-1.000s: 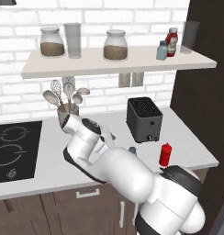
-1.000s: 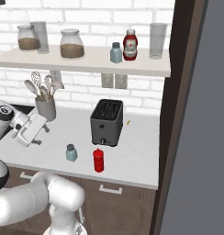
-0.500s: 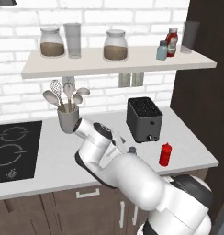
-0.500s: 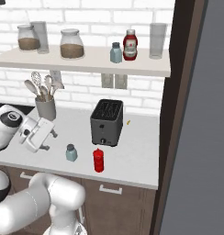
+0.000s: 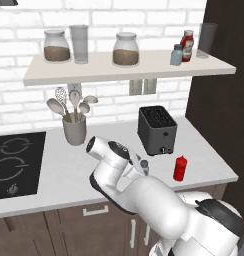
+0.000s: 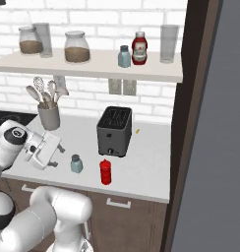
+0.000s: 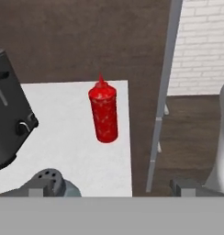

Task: Put the shaker and condiment bottle from the counter next to their counterparts in the cabinet.

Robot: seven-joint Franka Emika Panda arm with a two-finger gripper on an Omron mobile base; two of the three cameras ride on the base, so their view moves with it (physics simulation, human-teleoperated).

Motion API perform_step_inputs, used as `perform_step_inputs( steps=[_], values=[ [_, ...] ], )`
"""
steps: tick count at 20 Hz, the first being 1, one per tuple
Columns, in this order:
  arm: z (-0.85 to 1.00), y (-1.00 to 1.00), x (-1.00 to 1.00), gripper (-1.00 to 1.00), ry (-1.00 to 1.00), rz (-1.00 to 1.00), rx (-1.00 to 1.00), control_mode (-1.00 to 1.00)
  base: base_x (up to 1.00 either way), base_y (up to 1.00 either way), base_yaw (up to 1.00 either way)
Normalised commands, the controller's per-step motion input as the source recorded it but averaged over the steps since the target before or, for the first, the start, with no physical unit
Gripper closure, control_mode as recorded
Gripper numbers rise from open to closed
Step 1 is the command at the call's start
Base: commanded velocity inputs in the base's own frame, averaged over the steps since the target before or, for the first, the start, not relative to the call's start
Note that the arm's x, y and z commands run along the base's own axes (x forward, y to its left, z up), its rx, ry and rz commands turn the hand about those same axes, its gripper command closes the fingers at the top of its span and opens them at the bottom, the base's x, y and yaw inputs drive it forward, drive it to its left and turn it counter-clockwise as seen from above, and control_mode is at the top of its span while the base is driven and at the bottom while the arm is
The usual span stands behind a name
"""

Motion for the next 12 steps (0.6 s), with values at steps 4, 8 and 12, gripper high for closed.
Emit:
perform_step_inputs(
  steps=[4,8,12],
  values=[
    [-0.18,0.00,0.00,-1.00,0.00,0.10,0.00,-1.00,0.00,0.00,0.00],
    [-0.13,0.00,0.00,-1.00,0.00,0.10,0.00,-1.00,0.00,0.00,0.00],
    [-0.06,0.00,0.00,-1.00,0.00,0.07,0.00,-1.00,0.00,0.00,0.00]
  ],
)
